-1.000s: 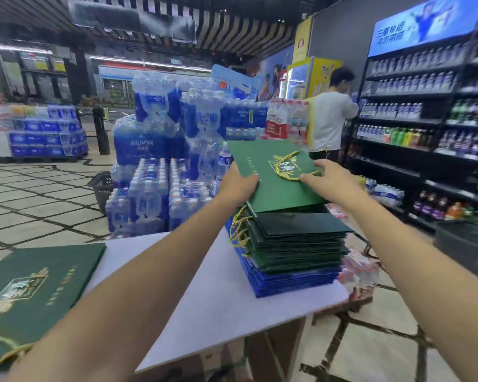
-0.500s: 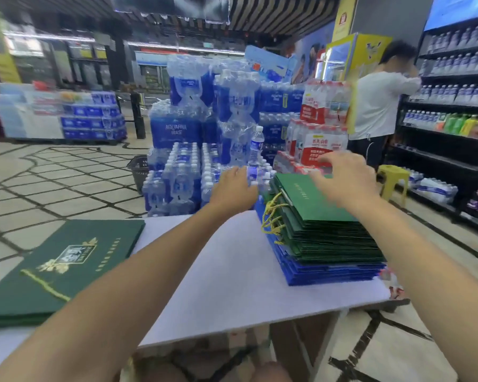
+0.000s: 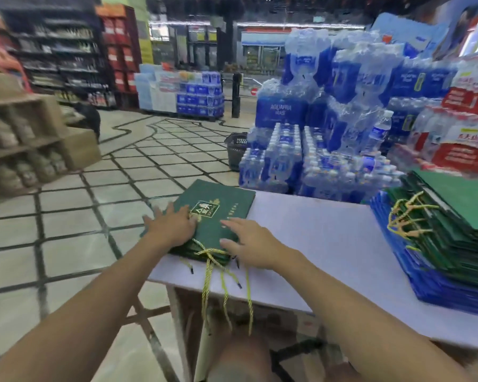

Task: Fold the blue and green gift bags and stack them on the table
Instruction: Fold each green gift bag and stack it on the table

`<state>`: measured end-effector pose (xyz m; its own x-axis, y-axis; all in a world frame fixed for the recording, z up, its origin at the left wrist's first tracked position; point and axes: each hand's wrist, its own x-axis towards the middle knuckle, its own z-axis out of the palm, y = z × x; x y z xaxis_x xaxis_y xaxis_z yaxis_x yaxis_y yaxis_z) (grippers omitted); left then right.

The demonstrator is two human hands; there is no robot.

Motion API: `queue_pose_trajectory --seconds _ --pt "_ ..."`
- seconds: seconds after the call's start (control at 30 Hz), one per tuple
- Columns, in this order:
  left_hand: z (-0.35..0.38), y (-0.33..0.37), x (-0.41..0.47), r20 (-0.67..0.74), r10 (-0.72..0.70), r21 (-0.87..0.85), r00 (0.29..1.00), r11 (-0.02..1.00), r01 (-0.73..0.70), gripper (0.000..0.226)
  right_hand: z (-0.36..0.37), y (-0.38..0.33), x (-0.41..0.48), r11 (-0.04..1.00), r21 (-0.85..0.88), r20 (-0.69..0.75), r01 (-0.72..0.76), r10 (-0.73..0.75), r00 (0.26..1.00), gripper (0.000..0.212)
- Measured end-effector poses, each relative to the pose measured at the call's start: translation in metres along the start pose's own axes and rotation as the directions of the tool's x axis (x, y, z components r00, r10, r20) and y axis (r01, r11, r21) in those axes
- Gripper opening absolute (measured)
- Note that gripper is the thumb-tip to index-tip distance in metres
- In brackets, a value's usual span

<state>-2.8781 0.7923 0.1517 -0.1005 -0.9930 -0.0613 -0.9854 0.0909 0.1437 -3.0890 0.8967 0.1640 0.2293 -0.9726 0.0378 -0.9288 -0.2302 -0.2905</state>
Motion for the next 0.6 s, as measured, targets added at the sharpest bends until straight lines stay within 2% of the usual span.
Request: queue_pose_trajectory --seconds 0.07,0.13,0.27,0.4,0.5,0.6 --pt "-0.002 -0.021 0.006 -0.022 -0.090 -0.077 0.996 0.993 0.088 0.062 0.015 -0.011 0.010 0.998 -0.068 0.021 0.007 -0.005 1.000 0.082" --pt "-0.007 -0.039 0.015 -0.033 -0.098 -0.152 0.995 0.984 0.091 0.058 0.021 -0.013 0.013 0.993 -0.118 0.031 -0.008 0.011 0.999 0.090" --pt "-0.014 -0.049 0.024 -0.035 0.053 -0.256 0.998 0.965 -0.060 0.048 0.008 0.003 0.015 0.991 -0.131 0.073 -0.038 0.048 0.996 0.080" --pt "-0.004 -0.053 0.024 0.045 0.192 -0.335 0.980 0.927 -0.167 0.040 -0.013 0.038 -0.006 0.984 -0.153 0.075 -0.091 0.103 0.992 0.070" --pt "0.004 -0.055 0.017 0.032 0.221 -0.313 0.975 0.928 -0.200 0.046 -0.024 0.077 -0.031 0.961 -0.162 0.053 -0.224 0.235 0.971 0.066" --pt "0.009 -0.048 0.009 -0.075 0.187 -0.294 0.980 0.935 -0.201 0.058 -0.040 0.116 -0.044 0.870 -0.267 -0.002 -0.414 0.429 0.903 0.066"
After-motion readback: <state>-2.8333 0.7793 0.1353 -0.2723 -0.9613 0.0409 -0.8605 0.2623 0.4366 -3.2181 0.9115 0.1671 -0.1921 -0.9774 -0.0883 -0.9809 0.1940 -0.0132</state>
